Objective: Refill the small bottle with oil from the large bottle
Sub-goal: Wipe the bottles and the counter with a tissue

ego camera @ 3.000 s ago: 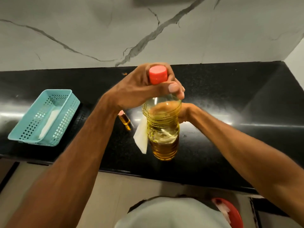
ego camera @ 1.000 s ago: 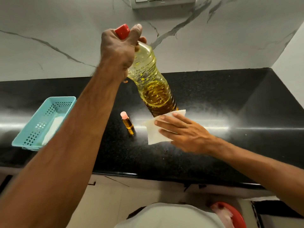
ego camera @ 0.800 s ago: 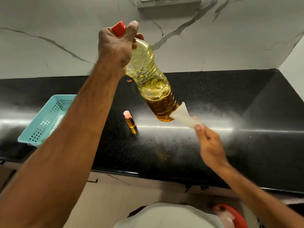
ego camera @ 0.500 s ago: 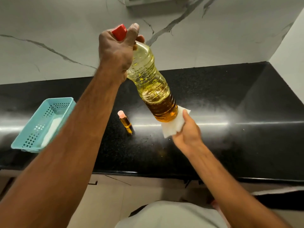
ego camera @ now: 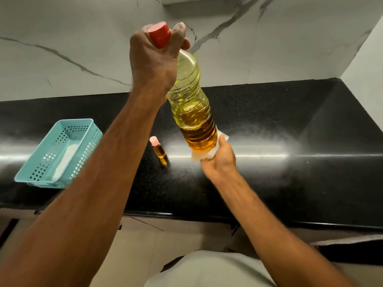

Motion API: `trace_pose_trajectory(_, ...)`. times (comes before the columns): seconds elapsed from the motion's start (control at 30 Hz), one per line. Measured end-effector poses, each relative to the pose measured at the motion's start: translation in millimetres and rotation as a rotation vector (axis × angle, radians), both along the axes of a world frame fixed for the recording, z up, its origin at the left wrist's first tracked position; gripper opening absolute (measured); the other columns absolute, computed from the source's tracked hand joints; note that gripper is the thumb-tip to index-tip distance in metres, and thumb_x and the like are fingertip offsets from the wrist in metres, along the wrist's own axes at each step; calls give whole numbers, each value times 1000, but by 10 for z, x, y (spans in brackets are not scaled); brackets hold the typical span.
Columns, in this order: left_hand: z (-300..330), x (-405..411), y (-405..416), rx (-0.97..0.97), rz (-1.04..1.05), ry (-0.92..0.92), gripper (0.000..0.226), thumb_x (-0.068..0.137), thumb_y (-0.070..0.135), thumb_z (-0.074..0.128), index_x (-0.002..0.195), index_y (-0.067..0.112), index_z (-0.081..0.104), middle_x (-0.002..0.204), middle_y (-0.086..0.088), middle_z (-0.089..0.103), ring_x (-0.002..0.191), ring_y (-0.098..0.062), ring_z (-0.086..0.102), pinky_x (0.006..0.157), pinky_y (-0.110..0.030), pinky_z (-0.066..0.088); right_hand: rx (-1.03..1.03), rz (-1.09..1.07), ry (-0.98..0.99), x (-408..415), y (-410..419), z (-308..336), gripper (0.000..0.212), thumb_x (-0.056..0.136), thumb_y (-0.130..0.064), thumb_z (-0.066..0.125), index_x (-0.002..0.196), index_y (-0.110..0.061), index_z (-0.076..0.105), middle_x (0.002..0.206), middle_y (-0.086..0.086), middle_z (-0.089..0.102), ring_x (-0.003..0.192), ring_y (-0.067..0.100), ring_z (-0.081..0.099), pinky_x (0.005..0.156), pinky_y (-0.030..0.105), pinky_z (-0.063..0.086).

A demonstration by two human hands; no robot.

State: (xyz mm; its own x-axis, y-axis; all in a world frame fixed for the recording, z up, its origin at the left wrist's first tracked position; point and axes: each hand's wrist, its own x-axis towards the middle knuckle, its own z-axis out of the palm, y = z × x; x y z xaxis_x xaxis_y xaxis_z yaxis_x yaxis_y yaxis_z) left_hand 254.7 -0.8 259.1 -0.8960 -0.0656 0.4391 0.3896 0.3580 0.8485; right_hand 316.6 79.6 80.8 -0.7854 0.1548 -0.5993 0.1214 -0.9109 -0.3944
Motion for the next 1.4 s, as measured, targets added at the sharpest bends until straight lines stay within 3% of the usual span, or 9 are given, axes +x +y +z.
trace_pose_trajectory(0.17,-102,-23,-70,20,5,9,19,90,38,62,82,22,57,82,7,72,78,-6,71,78,-25,58,-37,22,-42,56,159,-68,40,102,-34,41,133,-10,52,117,18,64,97,30,62,81,44,51)
trace_pose_trajectory(0.33,-145,-47,33,50,9,56,18,90,37,63,79,25,55,83,4,73,76,-5,71,73,-19,57,204,-142,50,-85,660,189,29,103,-34,41,114,-13,57,97,10,65,85,23,64,82,42,54)
trace_pose_trajectory(0.47,-317,-139,156,14,-17,58,20,89,37,65,83,20,57,82,4,72,76,-3,71,72,-13,54,771,-263,30,66,1098,169,31,105,-33,38,109,-14,60,92,2,64,81,16,63,70,31,53)
trace_pose_trajectory(0.6,-648,-283,369,-57,-76,16,37,86,39,67,98,5,62,89,-3,74,79,-7,70,75,-21,57,1485,-130,-119,322,1384,-240,39,105,-32,35,107,-3,61,97,24,63,84,31,54,74,41,42)
trace_pose_trajectory(0.67,-806,-360,493,-90,-108,-4,39,85,41,68,94,5,61,89,-9,73,80,-16,70,75,-31,59,1757,69,-115,472,1413,-525,37,104,-31,34,103,-3,58,99,22,62,89,35,55,75,36,39)
trace_pose_trajectory(0.8,-1008,-451,745,-140,-186,-18,34,84,41,69,90,9,57,90,-12,72,80,-19,69,74,-32,58,2173,744,22,776,1211,-1092,60,96,-44,21,126,-5,55,137,21,50,125,39,49,106,48,39)
trace_pose_trajectory(0.87,-1055,-491,850,-148,-220,-7,31,85,39,69,90,12,54,90,-13,72,81,-19,69,74,-29,58,2198,932,2,915,1042,-1190,76,92,-56,11,145,-11,42,158,14,28,146,32,27,119,45,20)
trace_pose_trajectory(0.97,-1054,-541,939,-141,-238,18,32,86,40,68,92,11,55,91,-12,72,81,-18,69,74,-26,57,2169,909,-56,988,909,-1173,84,89,-68,4,153,-18,26,163,7,12,151,25,9,120,39,3)
trace_pose_trajectory(1.4,-1227,-646,929,-150,-219,-27,29,87,37,67,88,11,54,88,-11,66,79,-19,64,72,-24,55,2090,895,-107,883,769,-1106,83,87,-67,2,156,-22,13,164,2,-1,151,20,-6,122,39,-3)
